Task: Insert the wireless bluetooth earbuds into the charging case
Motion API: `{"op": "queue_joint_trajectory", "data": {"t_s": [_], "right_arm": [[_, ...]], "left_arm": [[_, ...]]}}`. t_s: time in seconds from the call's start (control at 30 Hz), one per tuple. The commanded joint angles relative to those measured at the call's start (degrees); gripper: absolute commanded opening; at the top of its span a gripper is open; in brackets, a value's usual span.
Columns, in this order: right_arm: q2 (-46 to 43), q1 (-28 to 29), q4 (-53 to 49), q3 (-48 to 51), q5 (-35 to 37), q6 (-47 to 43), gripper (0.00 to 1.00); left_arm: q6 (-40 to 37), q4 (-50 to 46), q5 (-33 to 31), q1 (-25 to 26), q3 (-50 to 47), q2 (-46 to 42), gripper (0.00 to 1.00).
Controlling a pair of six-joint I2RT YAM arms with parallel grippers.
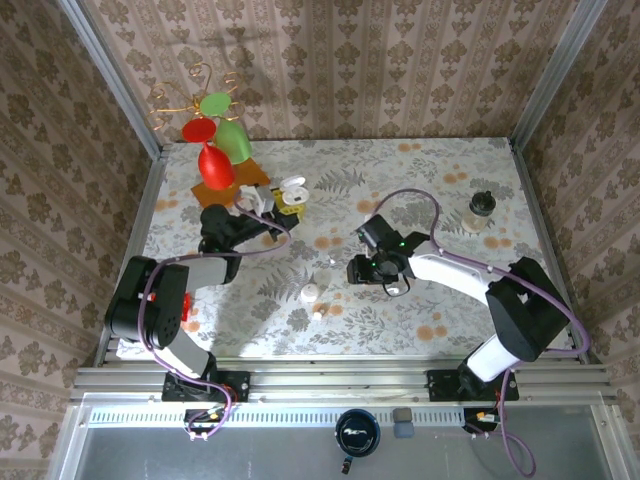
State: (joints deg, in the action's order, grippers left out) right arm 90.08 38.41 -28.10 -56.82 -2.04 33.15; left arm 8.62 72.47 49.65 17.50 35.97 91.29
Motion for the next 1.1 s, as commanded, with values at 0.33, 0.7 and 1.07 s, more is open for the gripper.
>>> {"op": "queue_joint_trajectory", "data": {"t_s": [0.33, 0.7, 1.07], "right_arm": [[19.5, 12.7, -26.3, -20.6, 35.7, -3.3, 0.47], [25.7, 14.0, -25.5, -23.2, 35.6, -4.0, 0.42], [28.8, 14.6, -25.1, -23.1, 36.0, -4.1, 0.36]], "left_arm": [[-1.5, 1.8, -0.7, -5.1, -1.9, -1.7, 0.38], [-0.5, 1.8, 0.2, -4.7, -2.2, -1.3, 0.38], [-0.2, 1.8, 0.8, -4.1, -2.1, -1.5, 0.38]]}}
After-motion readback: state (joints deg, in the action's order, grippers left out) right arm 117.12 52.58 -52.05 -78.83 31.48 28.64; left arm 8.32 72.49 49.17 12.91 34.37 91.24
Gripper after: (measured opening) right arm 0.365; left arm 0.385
